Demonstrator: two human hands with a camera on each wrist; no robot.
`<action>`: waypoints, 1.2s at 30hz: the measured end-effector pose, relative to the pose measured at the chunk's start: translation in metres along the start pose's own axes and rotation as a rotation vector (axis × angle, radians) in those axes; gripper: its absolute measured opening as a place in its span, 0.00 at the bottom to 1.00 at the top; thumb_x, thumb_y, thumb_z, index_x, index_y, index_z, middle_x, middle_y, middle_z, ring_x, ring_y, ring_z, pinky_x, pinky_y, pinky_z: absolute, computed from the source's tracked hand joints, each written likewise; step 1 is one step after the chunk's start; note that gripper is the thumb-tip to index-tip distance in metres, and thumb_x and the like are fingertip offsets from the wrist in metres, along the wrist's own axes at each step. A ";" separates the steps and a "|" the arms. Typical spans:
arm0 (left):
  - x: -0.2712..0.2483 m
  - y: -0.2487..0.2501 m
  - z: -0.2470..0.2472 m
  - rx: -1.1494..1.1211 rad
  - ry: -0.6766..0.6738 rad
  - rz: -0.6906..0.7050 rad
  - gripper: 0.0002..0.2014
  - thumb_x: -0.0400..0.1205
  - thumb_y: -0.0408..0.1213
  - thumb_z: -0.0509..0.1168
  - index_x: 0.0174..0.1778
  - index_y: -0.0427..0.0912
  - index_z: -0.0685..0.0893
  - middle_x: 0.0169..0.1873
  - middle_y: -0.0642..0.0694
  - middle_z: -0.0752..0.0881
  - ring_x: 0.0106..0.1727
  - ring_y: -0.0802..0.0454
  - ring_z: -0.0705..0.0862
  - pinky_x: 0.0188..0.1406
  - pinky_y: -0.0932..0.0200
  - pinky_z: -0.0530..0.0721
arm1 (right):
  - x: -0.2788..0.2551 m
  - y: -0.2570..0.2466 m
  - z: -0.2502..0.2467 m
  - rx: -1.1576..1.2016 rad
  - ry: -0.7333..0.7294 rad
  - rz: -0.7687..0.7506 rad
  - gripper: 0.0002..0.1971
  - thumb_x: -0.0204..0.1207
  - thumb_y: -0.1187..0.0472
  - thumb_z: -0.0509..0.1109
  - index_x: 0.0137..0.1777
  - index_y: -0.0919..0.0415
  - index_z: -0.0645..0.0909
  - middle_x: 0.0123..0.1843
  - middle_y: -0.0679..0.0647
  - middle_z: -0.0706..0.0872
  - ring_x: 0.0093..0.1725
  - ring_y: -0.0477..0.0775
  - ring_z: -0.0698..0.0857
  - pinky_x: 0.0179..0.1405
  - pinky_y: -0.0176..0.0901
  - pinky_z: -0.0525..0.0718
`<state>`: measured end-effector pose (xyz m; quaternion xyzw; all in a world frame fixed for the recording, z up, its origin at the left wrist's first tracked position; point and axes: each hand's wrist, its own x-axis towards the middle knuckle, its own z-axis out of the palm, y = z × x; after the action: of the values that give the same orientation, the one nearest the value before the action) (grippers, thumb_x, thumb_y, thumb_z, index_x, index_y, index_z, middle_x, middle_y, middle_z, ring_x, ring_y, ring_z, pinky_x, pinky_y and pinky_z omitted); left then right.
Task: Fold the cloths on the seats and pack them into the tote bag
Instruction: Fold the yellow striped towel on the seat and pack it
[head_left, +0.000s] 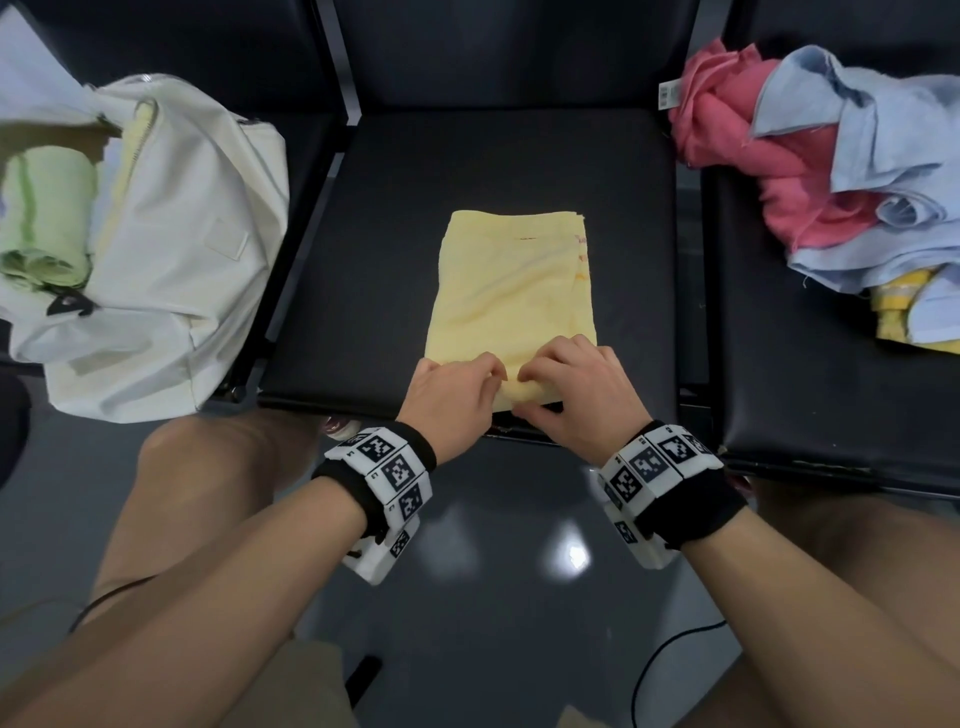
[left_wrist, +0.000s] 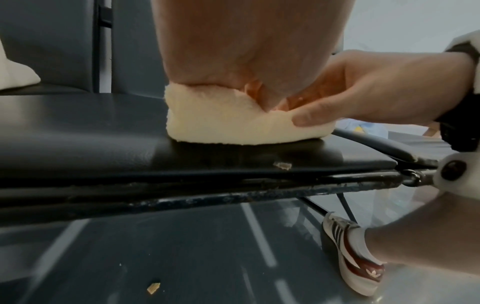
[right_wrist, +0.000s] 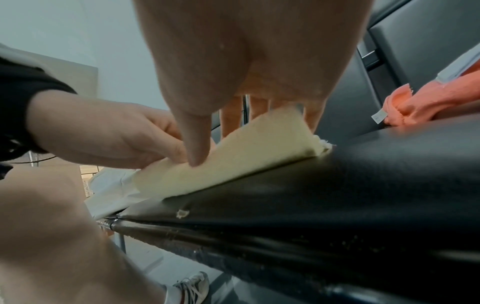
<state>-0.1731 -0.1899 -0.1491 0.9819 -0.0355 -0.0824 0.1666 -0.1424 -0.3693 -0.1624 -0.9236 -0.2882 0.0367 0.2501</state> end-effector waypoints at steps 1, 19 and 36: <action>0.000 -0.002 0.000 -0.029 -0.001 -0.016 0.09 0.89 0.39 0.56 0.56 0.47 0.82 0.32 0.56 0.81 0.39 0.47 0.80 0.58 0.50 0.69 | -0.001 0.001 0.000 -0.006 -0.021 -0.013 0.12 0.73 0.50 0.77 0.54 0.52 0.87 0.51 0.47 0.82 0.52 0.53 0.78 0.55 0.51 0.74; -0.014 -0.014 0.012 0.045 0.290 0.216 0.10 0.81 0.39 0.63 0.54 0.44 0.87 0.46 0.51 0.89 0.48 0.48 0.84 0.55 0.56 0.70 | 0.004 -0.004 -0.002 -0.017 0.017 0.070 0.12 0.80 0.49 0.69 0.59 0.52 0.79 0.52 0.48 0.83 0.55 0.55 0.77 0.61 0.52 0.71; -0.018 -0.020 0.006 -0.132 0.331 0.126 0.09 0.80 0.48 0.72 0.47 0.46 0.88 0.45 0.53 0.81 0.46 0.51 0.80 0.49 0.50 0.79 | 0.005 0.001 0.000 -0.008 -0.045 0.086 0.15 0.85 0.48 0.62 0.56 0.55 0.87 0.52 0.49 0.83 0.52 0.55 0.77 0.50 0.47 0.68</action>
<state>-0.1908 -0.1716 -0.1582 0.9649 -0.0634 0.0889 0.2390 -0.1372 -0.3676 -0.1624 -0.9350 -0.2541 0.0669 0.2382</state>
